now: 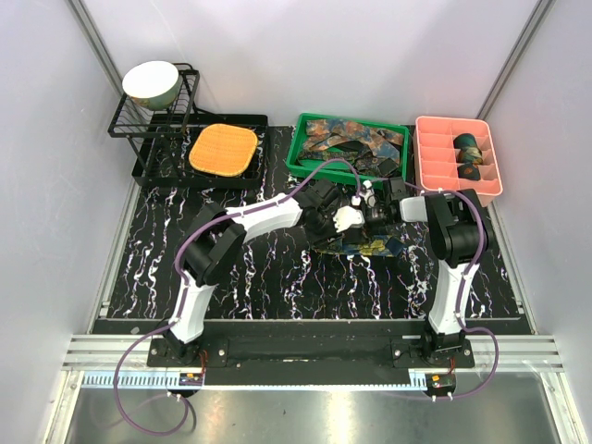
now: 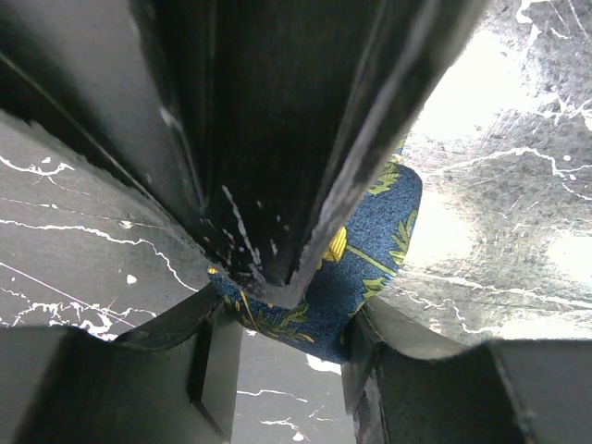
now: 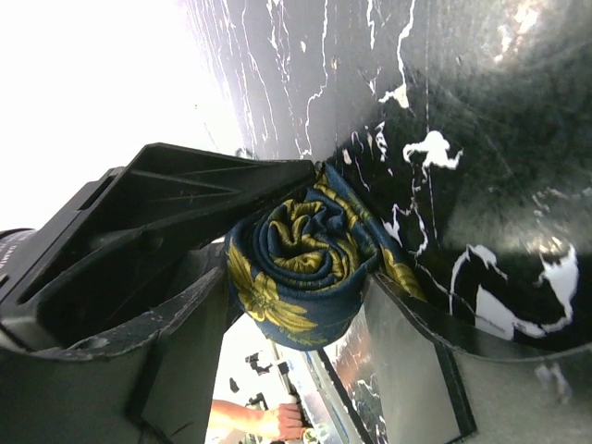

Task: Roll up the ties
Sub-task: Roll the tie at the center of the board.

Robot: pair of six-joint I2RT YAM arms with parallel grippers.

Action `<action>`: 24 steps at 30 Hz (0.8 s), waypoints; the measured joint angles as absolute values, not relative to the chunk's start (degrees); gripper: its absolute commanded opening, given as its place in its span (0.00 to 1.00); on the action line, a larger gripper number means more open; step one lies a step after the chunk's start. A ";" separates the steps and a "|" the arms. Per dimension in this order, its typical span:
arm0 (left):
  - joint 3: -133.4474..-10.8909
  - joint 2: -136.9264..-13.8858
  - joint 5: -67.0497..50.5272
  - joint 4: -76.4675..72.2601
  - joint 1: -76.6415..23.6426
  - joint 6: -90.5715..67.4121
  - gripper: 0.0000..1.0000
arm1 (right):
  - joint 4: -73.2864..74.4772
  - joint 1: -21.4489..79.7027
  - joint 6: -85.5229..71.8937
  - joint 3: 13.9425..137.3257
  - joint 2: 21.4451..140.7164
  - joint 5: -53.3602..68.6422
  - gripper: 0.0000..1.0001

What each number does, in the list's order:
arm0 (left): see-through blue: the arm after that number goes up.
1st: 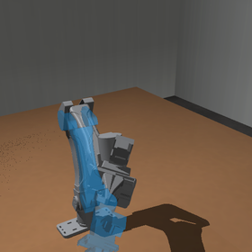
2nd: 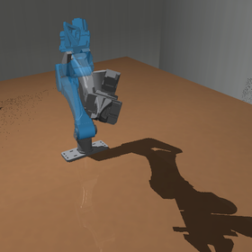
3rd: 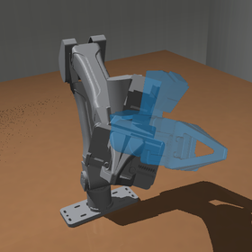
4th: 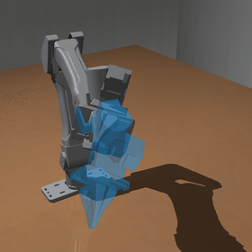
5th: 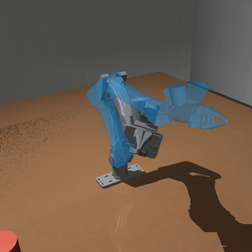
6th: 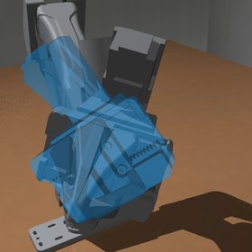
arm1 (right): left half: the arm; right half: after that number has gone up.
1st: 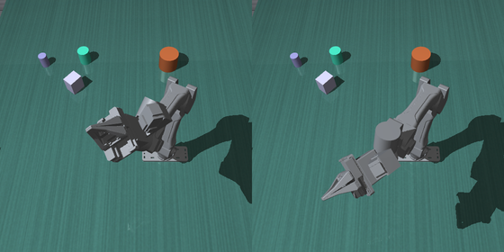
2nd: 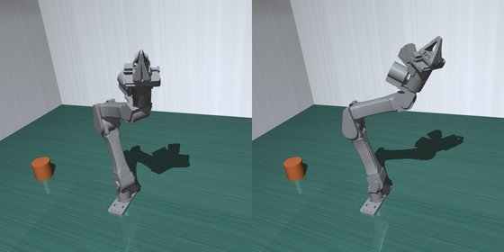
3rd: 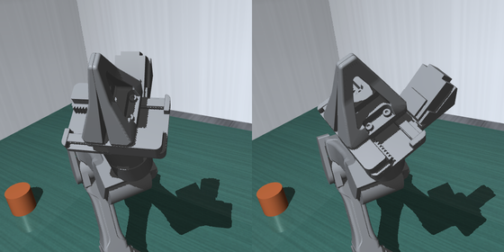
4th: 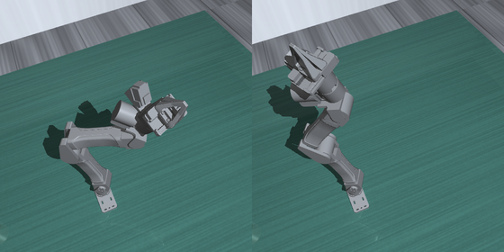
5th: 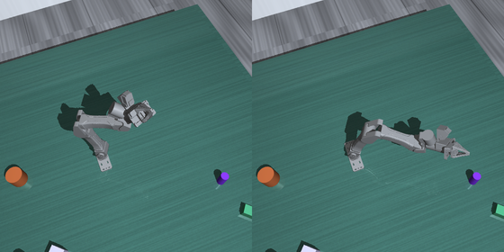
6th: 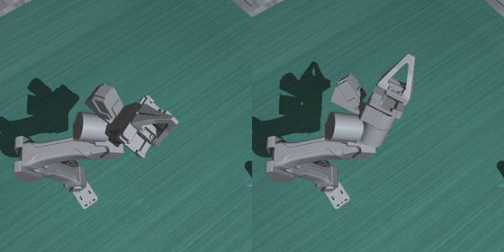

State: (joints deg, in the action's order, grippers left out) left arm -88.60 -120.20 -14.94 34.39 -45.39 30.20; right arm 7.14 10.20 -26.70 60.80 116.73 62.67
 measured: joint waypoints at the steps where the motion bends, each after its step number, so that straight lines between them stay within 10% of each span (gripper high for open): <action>1: -88.73 -120.27 -14.92 34.52 -45.39 30.20 0.00 | 6.55 10.37 -27.09 60.66 116.97 62.72 0.69; 14: -89.25 -120.57 -14.87 35.18 -45.39 30.35 0.00 | 7.57 11.14 -27.11 58.37 115.87 63.40 0.73; 24: -89.65 -120.86 -14.83 35.64 -45.39 30.55 0.00 | 8.82 11.55 -29.23 58.48 115.04 60.90 0.50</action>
